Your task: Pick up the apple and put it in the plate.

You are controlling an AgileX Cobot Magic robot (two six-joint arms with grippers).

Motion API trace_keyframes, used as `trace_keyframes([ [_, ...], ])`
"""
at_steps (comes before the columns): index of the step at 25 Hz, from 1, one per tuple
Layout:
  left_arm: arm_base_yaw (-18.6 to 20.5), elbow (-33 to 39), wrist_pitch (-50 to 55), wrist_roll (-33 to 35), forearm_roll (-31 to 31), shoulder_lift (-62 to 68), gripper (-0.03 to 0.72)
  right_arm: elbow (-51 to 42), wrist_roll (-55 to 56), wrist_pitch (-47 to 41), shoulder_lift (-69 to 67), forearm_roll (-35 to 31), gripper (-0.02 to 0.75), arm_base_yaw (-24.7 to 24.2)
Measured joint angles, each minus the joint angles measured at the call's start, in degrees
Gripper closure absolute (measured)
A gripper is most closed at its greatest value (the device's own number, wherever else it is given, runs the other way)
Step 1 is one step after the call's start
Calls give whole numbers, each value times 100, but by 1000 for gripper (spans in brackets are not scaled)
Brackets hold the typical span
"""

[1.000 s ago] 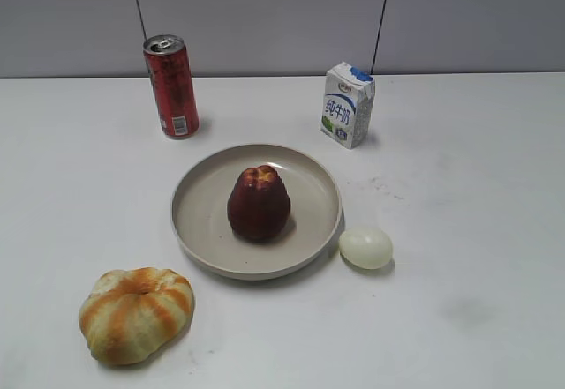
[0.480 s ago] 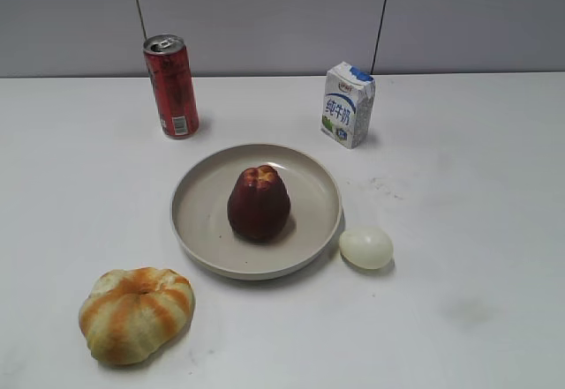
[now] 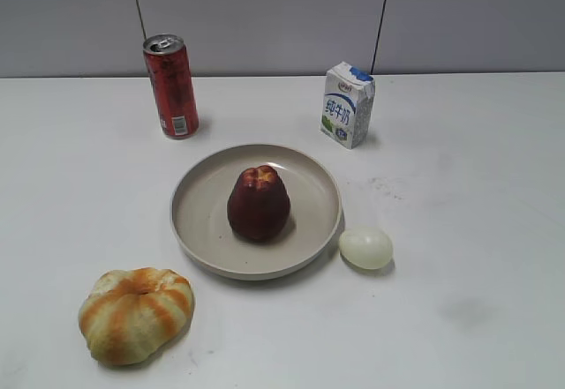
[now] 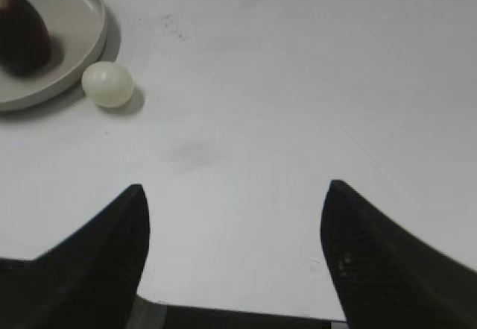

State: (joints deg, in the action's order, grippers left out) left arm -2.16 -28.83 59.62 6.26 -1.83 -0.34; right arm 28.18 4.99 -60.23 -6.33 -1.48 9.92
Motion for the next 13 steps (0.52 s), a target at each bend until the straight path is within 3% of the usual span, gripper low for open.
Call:
trace_keyframes([
  [5,0,0,0,0,0,0,104,-2,0,0,640,-4,165,-476],
  [13,0,0,0,0,0,0,104,-2,0,5,665,-75,165,-499],
])
